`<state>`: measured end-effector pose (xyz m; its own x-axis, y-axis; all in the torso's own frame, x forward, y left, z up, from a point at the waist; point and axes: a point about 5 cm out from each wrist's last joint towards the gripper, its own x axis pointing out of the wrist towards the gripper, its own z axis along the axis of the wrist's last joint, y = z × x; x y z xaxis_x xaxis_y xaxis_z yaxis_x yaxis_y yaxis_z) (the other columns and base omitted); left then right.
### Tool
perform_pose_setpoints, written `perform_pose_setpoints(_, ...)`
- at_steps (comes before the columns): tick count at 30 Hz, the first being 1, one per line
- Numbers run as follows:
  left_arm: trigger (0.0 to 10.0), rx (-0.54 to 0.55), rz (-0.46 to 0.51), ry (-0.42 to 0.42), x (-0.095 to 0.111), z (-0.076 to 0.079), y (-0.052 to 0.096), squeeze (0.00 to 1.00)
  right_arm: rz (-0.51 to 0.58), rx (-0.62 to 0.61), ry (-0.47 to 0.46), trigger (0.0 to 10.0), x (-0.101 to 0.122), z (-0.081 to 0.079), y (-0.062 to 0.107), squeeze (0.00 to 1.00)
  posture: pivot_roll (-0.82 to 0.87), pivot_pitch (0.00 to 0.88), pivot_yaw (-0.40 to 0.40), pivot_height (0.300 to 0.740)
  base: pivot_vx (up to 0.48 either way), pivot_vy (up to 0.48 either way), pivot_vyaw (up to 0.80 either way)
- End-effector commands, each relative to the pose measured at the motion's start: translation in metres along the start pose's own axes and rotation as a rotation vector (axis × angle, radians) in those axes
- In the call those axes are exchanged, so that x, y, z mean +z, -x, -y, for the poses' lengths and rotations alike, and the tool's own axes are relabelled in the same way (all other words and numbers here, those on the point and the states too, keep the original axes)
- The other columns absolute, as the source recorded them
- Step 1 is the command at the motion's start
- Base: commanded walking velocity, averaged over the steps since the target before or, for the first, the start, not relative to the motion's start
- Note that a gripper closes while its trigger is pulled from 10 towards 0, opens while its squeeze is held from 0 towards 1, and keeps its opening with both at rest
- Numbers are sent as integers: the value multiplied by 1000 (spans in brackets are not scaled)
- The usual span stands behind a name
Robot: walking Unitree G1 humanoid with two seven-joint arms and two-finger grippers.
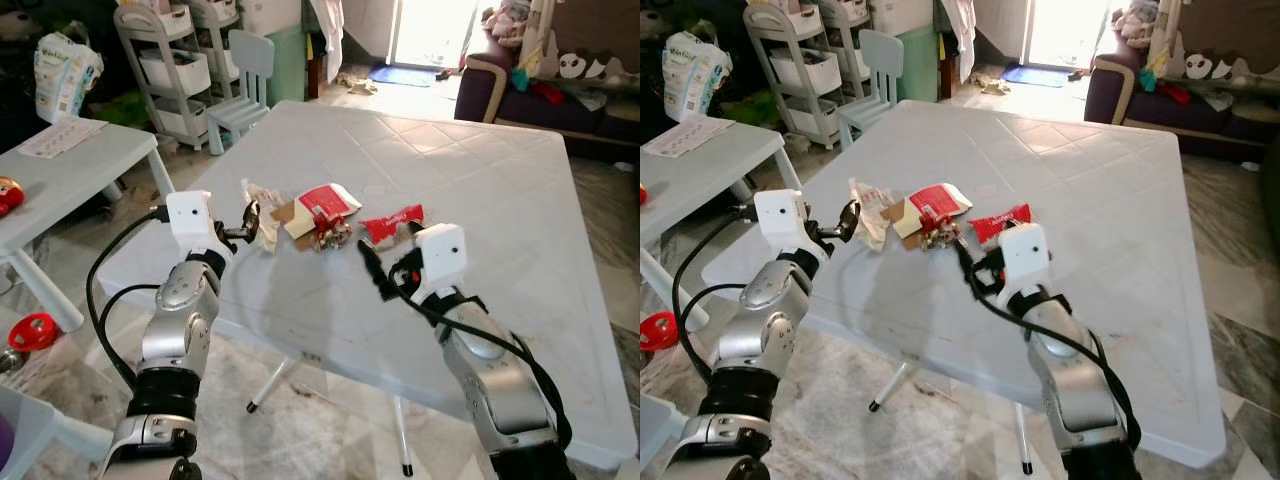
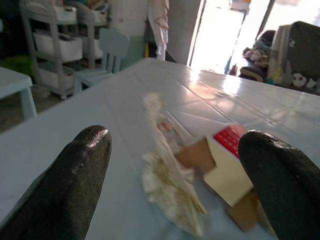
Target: Picking trash to rubbish bin
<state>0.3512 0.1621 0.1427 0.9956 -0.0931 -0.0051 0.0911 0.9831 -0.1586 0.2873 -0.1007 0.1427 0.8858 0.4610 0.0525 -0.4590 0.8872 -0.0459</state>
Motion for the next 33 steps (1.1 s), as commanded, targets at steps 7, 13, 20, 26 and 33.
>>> perform_pose_setpoints(7,10000,-5,-40,-2,-11,6,-14,0,3,129,-50,10000,21,-13,10,0,-115,89,-10,740,0,0,0)
perform_pose_setpoints(13,10000,15,-59,7,-14,9,-27,0,-18,196,-34,10000,26,-17,17,0,-143,88,-14,740,0,0,0)
perform_pose_setpoints(20,10000,34,-108,-27,-14,5,-34,0,-30,202,-36,10000,31,-18,16,0,-156,76,-13,740,0,0,0)
perform_pose_setpoints(26,0,76,-128,-4,-15,-2,-35,0,-40,217,-29,10000,30,-19,16,0,-152,65,-9,740,0,0,0)
perform_pose_setpoints(33,0,88,-162,3,-22,-6,-33,0,-43,207,-18,10000,30,-18,10,0,-146,39,-8,740,0,0,0)
